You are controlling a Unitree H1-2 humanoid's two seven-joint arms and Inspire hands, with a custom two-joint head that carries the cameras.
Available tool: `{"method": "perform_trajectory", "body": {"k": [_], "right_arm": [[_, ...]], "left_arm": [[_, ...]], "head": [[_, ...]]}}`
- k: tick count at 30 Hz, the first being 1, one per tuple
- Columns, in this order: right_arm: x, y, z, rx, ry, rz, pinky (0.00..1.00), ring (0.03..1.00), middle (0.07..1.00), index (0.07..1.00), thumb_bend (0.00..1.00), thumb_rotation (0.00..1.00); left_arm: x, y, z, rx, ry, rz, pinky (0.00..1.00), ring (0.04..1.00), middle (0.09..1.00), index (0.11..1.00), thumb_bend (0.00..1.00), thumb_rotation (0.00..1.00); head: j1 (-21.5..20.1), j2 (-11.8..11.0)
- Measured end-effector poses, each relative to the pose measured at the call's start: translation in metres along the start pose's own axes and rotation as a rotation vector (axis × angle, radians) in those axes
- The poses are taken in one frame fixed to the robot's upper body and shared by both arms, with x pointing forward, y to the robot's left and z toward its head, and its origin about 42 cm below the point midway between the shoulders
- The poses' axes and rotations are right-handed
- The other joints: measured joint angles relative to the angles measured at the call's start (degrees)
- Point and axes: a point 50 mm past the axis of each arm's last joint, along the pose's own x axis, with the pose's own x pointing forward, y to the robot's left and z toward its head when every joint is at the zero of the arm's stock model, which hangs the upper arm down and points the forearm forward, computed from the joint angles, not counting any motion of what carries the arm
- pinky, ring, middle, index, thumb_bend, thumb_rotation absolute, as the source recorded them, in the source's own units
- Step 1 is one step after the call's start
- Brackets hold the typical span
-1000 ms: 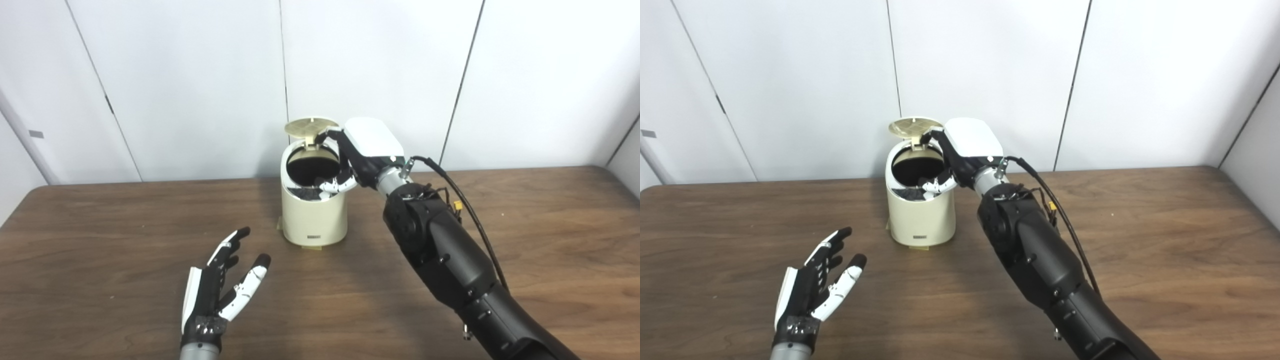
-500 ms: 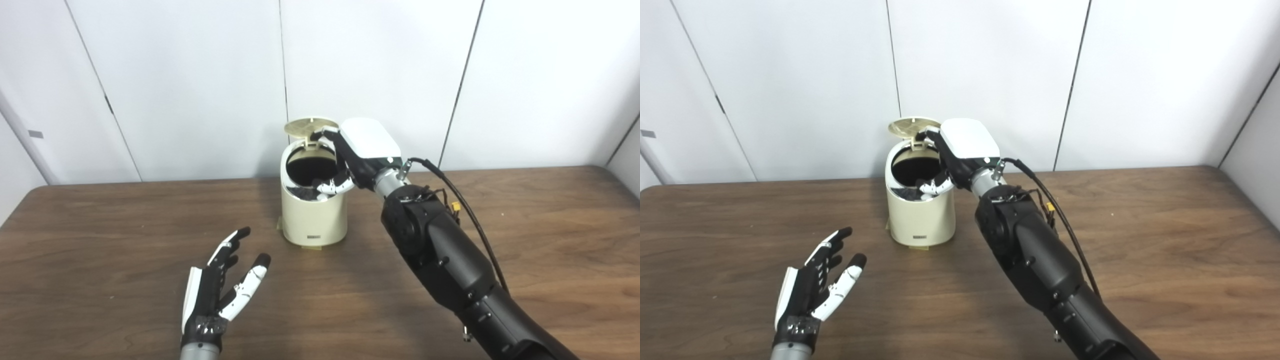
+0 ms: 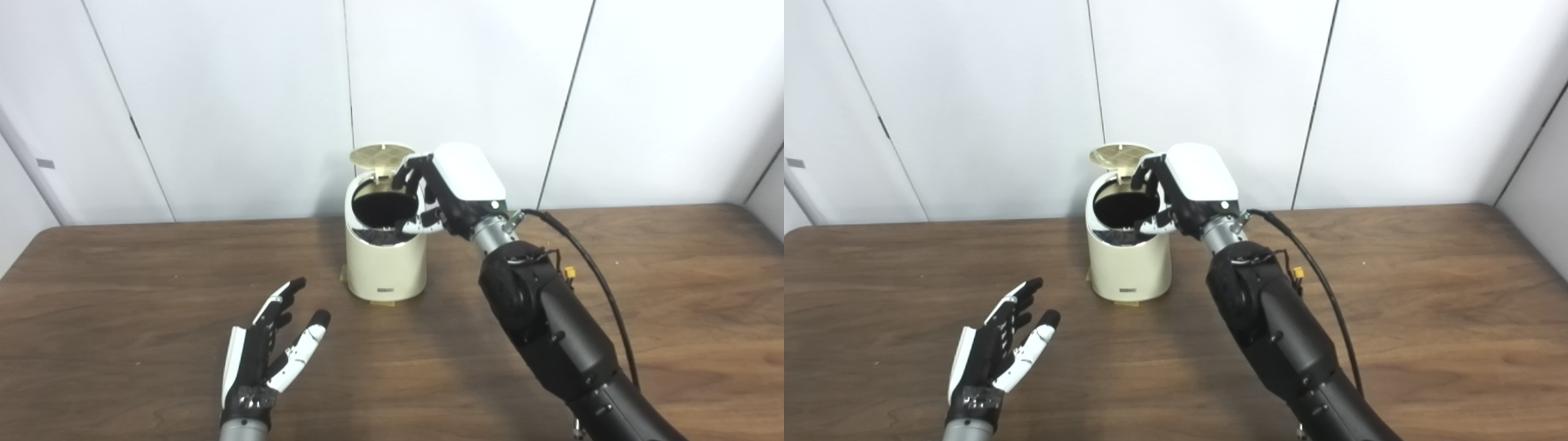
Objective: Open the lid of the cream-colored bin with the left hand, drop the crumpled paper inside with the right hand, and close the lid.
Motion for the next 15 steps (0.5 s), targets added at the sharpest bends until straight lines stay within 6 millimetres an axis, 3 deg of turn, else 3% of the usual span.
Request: {"method": "perform_trajectory", "body": {"k": [8,15], "right_arm": [[-0.019,-0.022,-0.005,0.034,-0.006,-0.068,0.33,0.372,0.510,0.534,0.51,0.00],[-0.059,-0.024,-0.023,0.098,0.061,-0.092,0.35,0.370,0.491,0.567,0.51,0.00]], "left_arm": [[0.000,0.000,0.000,0.004,-0.002,0.000,0.91,0.923,0.914,0.889,0.69,0.59],[0.001,0.002,0.000,-0.011,0.000,0.005,0.90,0.909,0.895,0.909,0.62,0.60]], "head": [[0.09,0.09],[0.09,0.09]]}}
